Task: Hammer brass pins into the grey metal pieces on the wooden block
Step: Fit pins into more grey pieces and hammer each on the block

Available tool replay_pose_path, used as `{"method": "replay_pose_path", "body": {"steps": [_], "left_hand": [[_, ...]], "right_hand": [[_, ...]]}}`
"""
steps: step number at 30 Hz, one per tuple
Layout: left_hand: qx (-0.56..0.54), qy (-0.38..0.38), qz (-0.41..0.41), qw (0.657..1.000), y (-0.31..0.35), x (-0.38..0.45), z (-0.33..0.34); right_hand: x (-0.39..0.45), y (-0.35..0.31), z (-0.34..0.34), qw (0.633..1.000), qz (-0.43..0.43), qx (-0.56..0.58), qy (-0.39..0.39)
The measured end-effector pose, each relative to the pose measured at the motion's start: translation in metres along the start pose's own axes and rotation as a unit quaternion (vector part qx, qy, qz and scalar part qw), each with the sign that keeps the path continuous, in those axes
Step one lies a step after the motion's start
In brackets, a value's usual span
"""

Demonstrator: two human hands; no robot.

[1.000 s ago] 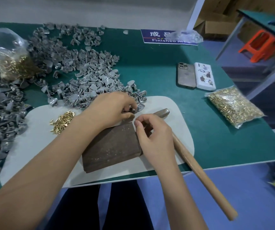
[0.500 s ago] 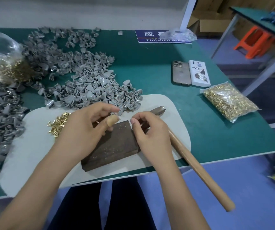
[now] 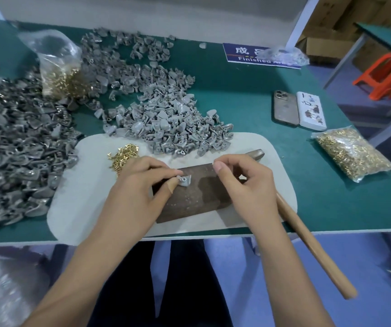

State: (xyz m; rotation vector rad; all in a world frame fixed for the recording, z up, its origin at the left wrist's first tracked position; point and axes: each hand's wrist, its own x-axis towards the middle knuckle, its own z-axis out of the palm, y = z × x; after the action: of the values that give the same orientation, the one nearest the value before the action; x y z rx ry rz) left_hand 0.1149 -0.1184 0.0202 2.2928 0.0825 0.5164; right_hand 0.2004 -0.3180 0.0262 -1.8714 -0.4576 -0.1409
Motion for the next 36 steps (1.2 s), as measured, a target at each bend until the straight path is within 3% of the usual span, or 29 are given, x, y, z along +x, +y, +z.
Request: {"method": "replay_pose_path", "body": {"steps": [6,10,16,21,24,27,33,36], "left_hand": [[-0.015,0.024,-0.020,0.999,-0.003,0.000,0.001],[-0.006,0.032,-0.025,0.999,-0.001,0.000,0.001],[0.017,0.037,-0.023,0.999,0.001,-0.001,0.000],[0.022,0.045,-0.023,0.998,0.000,-0.002,0.001],[0.032,0.046,-0.023,0.998,0.000,-0.003,0.002],[0.038,0.054,-0.024,0.998,0.001,-0.004,0.002],[0.038,0.073,-0.022,0.996,0.004,-0.005,0.002],[0.046,0.075,-0.017,0.996,0.005,-0.005,0.002]], "right_hand": [[-0.003,-0.039,0.015,0.978,-0.053,-0.157,-0.129],[-0.006,-0.041,0.022,0.956,-0.074,-0.256,-0.124],[-0.008,-0.039,0.027,0.960,-0.077,-0.254,-0.085],[0.004,-0.048,0.022,0.946,-0.080,-0.278,-0.145],[0.013,-0.058,0.020,0.926,-0.081,-0.310,-0.200],[0.014,-0.068,0.024,0.898,-0.096,-0.378,-0.204],[0.011,-0.090,0.041,0.805,-0.121,-0.534,-0.227],[0.013,-0.093,0.043,0.799,-0.120,-0.538,-0.241]]}}
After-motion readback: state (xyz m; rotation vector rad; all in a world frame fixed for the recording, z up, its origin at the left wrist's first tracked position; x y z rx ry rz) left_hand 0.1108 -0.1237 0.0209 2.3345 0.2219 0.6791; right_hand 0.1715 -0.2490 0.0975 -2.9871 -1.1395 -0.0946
